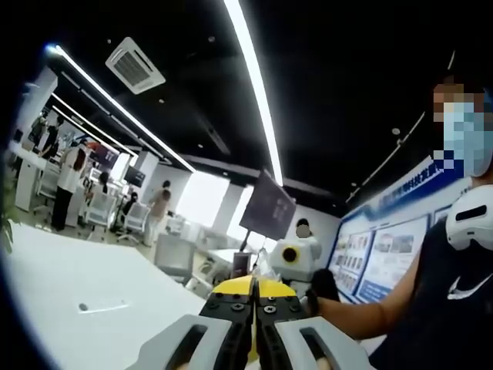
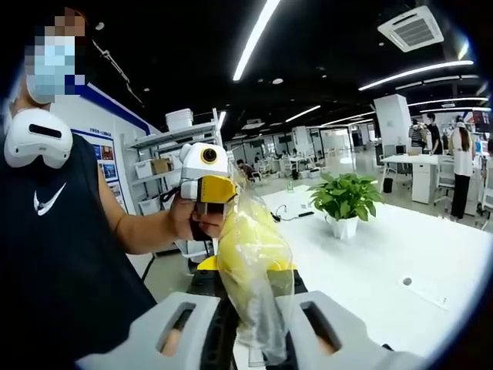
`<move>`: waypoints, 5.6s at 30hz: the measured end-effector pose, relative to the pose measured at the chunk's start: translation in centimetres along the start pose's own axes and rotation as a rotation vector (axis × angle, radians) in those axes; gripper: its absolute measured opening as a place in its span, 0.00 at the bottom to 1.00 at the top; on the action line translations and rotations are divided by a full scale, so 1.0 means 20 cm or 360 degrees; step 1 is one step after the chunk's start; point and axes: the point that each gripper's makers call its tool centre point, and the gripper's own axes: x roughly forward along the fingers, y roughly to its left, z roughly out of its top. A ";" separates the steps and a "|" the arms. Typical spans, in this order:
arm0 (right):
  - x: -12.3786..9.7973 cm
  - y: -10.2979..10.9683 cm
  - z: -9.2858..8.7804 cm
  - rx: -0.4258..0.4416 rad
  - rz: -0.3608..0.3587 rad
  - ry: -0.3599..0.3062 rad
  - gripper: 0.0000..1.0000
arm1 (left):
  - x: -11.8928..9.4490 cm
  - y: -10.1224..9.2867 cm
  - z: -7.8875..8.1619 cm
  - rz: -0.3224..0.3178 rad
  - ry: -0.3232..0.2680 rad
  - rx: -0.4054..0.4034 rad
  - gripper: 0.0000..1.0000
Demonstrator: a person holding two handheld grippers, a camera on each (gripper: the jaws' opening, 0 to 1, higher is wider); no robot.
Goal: Compare the silicone blocks by pressing each to a similar depth, holding the contact briefly, and releasing to observe deformation and rebound differences across the visible hardness samples.
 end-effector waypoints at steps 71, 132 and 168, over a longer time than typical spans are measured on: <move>-0.81 -0.37 -0.46 -0.0094 -0.0853 -0.0092 0.97 | 0.29 0.21 -0.34 0.0165 -0.0055 -0.0376 0.00; -0.98 -0.39 -1.19 0.0107 -0.1085 0.0060 0.97 | 0.02 0.74 -1.50 0.0627 0.0084 -0.1320 0.00; -0.98 -0.37 -1.28 0.0198 -0.1117 0.0093 0.97 | -0.24 1.06 -1.97 0.1274 0.0698 -0.0806 0.00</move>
